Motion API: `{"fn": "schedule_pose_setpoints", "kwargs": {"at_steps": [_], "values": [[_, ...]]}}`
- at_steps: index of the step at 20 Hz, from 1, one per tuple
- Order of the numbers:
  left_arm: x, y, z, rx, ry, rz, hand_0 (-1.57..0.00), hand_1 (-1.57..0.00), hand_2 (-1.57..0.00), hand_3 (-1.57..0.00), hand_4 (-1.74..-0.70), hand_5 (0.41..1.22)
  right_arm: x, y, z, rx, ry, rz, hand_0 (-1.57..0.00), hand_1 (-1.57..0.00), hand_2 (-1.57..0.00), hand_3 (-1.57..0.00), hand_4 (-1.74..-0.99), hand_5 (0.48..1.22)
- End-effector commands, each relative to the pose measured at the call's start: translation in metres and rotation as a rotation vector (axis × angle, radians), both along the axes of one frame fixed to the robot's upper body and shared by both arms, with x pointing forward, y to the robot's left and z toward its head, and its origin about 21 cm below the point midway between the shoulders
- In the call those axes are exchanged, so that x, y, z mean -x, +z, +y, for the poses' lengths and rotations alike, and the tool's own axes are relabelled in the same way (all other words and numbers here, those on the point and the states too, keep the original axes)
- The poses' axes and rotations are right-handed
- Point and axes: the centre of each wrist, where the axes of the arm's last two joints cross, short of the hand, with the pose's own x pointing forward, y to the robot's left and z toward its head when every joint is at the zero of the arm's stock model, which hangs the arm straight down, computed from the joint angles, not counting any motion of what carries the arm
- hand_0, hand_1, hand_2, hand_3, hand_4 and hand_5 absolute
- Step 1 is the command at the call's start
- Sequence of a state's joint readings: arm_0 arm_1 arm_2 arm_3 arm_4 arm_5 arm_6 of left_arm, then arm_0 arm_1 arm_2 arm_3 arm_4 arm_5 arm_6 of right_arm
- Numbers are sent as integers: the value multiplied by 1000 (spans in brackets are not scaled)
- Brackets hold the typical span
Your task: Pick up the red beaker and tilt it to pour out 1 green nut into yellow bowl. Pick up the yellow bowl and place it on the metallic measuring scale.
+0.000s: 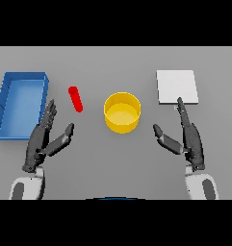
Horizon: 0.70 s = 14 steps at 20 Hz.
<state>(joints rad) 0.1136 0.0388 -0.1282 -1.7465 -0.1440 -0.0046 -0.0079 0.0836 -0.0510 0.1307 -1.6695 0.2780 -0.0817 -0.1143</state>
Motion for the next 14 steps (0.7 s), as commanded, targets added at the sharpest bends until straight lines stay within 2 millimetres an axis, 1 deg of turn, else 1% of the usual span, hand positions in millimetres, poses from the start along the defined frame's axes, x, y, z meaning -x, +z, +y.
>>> {"fn": "schedule_pose_setpoints", "kwargs": {"at_steps": [1, 3, 4, 6, 8, 9, 10, 11, 13, 14], "values": [[3, 3, -2, -12, -2, 13, 1, 1, 1, 1, -1138, 660, 1, 3, 0, 13, -1, -4, 1, 1, 1, 1, -1071, 581], [0, 8, -3, -23, -7, 50, 1, 1, 1, 1, -1138, 655, 1, 8, -1, 4, 11, 0, 1, 1, 1, 1, -1103, 592], [-1, 8, 0, -30, -8, 67, 1, 1, 1, 1, -1139, 652, 4, 7, 0, -3, 23, 9, 1, 1, 1, 1, -1118, 600], [-4, 3, -4, -40, -24, 87, 1, 1, 1, 1, -1137, 649, 1, 6, 4, -15, 32, 15, 1, 1, 1, 1, -1147, 614], [-20, -5, -3, -56, -16, 128, 1, 1, 1, 1, -1137, 647, -1, 10, 2, -40, 51, 10, 1, 1, 1, 1, -1180, 627], [-25, -7, -2, -50, -12, 134, 1, 1, 1, 1, -1145, 643, 0, 7, 1, -51, 51, 20, 1, 1, 1, 1, -1189, 626], [-32, -10, -2, -50, -11, 138, 1, 1, 1, 1, -1158, 645, 0, 10, 2, -58, 53, 16, 1, 1, 1, 1, -1197, 627], [-40, -15, -1, -50, -12, 141, 1, 1, 1, 1, -1169, 648, -3, 8, 3, -64, 50, 21, 1, 1, 1, 1, -1209, 627], [-55, -19, -2, -60, -16, 147, 1, 1, 1, 1, -1178, 648, -2, 7, -2, -64, 52, 15, 1, 1, 1, 1, -1219, 626], [-64, -20, -1, -67, -16, 148, 1, 1, 1, 1, -1177, 644, -4, 7, -1, -61, 50, 17, 1, 1, 1, 1, -1220, 626]]}}
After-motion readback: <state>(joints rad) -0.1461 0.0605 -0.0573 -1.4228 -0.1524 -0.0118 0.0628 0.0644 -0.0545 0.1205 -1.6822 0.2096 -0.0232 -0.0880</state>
